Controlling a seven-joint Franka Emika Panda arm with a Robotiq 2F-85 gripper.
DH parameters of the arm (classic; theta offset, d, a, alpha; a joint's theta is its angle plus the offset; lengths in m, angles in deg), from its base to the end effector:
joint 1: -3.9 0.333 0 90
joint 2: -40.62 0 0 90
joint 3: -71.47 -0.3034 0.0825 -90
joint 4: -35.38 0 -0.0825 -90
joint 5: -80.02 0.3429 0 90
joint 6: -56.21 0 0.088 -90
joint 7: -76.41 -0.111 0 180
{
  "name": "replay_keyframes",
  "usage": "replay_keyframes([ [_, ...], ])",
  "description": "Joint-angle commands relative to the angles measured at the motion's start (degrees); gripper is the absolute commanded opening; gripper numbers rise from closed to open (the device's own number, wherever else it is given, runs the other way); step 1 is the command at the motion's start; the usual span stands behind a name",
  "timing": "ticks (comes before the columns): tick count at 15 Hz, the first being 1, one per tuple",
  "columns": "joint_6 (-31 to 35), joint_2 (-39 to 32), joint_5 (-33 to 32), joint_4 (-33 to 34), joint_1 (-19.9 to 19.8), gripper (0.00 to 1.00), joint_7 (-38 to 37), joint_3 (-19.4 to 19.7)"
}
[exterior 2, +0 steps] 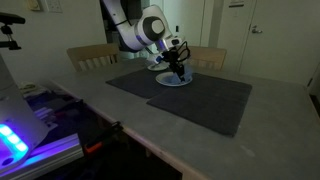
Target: Wipe the plate with the towel
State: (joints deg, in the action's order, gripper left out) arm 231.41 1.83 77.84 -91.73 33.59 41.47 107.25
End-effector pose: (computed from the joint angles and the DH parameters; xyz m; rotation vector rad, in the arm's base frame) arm 0.5425 -0.0561 0.1736 2.7179 -0.7172 0.5079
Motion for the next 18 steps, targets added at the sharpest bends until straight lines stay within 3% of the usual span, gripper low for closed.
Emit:
replay_keyframes([
  [1, -2.6, -3.5, 2.0, -0.1, 7.0, 0.04, -1.0, 4.8],
  [8, -0.3, 0.2, 6.5, -1.4, 3.0, 0.04, 1.5, -2.3],
  [15, 1.9, 6.3, 10.7, -2.1, -13.4, 0.04, 8.3, -20.5],
  [18, 1.6, 7.3, 11.4, -2.2, -17.0, 0.04, 10.4, -24.2],
])
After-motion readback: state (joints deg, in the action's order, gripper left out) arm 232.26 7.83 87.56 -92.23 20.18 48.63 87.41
